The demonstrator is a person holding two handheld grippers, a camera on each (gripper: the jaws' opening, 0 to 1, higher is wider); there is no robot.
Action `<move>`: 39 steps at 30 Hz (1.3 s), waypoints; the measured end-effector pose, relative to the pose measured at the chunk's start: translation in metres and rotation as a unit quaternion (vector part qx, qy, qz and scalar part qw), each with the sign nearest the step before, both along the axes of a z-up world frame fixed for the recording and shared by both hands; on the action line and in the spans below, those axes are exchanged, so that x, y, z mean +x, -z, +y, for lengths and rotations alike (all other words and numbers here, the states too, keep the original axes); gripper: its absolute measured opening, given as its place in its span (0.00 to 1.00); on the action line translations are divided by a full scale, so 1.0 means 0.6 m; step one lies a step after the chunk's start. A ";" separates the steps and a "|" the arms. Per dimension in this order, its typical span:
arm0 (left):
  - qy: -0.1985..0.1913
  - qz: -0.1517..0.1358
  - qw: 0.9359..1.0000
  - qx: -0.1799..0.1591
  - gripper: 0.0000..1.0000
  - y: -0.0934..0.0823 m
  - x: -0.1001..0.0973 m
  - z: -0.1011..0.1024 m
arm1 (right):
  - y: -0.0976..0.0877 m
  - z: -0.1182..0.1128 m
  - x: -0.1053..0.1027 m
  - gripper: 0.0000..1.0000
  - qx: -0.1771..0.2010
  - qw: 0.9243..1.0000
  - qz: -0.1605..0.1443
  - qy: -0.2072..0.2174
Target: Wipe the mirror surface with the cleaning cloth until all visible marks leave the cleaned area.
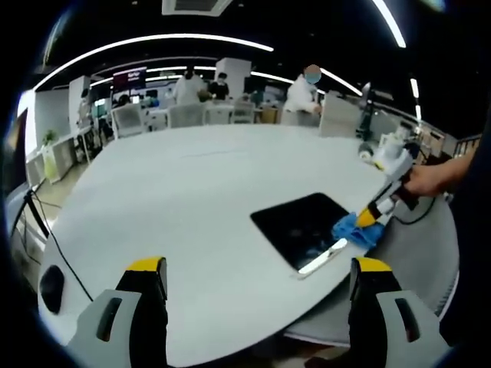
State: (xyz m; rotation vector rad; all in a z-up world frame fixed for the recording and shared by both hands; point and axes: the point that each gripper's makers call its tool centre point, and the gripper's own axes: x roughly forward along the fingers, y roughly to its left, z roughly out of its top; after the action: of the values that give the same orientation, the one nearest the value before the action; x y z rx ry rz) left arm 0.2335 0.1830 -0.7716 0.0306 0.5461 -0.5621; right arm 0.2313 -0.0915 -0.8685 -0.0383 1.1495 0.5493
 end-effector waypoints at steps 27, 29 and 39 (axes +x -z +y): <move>-0.029 0.004 1.000 -0.004 1.00 -0.001 -0.005 0.037 | 0.002 0.000 0.141 0.00 -0.035 0.999 -0.015 0.016; -0.034 0.002 0.999 -0.005 1.00 -0.004 -0.005 0.041 | 0.002 -0.002 0.158 0.00 -0.038 0.999 -0.018 0.016; -0.041 0.007 0.999 -0.004 1.00 0.002 -0.016 0.050 | 0.001 -0.014 0.242 0.00 -0.046 0.998 -0.026 0.038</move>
State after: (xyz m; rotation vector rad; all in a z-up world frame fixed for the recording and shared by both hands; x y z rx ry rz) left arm 0.2240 0.2131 -0.7728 -0.0028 0.5563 -0.4845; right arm 0.3764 -0.0999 -0.8690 -0.0870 1.1212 0.4261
